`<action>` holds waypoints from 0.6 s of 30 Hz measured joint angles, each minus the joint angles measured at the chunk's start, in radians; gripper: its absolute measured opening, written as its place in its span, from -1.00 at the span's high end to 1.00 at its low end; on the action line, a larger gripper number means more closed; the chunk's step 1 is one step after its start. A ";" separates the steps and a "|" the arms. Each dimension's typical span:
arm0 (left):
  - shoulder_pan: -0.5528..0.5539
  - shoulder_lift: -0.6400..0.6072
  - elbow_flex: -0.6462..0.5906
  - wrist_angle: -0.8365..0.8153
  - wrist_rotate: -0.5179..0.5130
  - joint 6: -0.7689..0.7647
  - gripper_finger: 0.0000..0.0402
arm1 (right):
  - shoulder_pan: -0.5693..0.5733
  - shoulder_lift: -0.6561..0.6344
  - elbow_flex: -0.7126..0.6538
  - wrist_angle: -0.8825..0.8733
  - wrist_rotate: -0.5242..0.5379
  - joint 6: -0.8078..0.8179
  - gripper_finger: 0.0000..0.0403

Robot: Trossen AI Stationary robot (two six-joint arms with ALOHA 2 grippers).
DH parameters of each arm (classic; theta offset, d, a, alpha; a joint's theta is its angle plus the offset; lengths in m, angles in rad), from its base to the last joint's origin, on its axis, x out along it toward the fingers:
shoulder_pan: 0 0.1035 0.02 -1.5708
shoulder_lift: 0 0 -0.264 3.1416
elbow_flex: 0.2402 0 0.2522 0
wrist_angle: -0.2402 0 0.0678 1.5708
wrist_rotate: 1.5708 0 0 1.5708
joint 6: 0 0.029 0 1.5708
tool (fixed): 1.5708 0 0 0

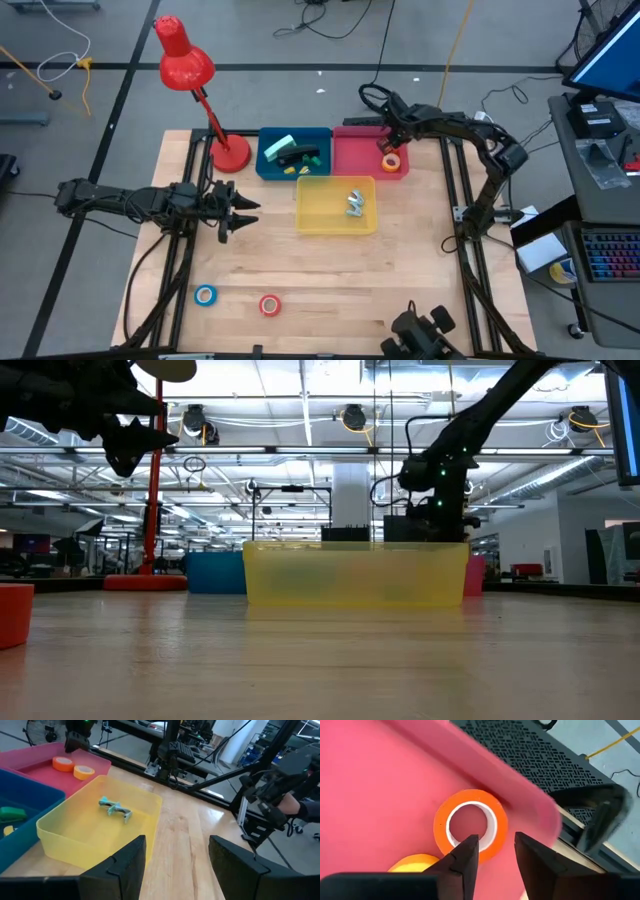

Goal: Pick and place Stapler, Stapler remover, tape
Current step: Put the red tape into the red bin

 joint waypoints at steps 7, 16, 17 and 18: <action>0.000 0.000 0.000 0.026 0.000 -0.093 -0.08 | 0.084 -0.166 0.000 -0.022 -0.031 0.084 0.50; 0.000 0.000 0.000 0.053 0.017 -0.283 -0.08 | 0.332 -0.433 -0.001 -0.024 -0.080 0.128 0.97; 0.000 0.000 0.000 0.053 0.016 -0.298 -0.08 | 0.360 -0.457 -0.001 -0.023 -0.079 0.130 0.96; 0.000 0.000 0.000 0.054 0.016 -0.315 -0.08 | 0.387 -0.482 -0.001 -0.024 -0.078 0.145 0.95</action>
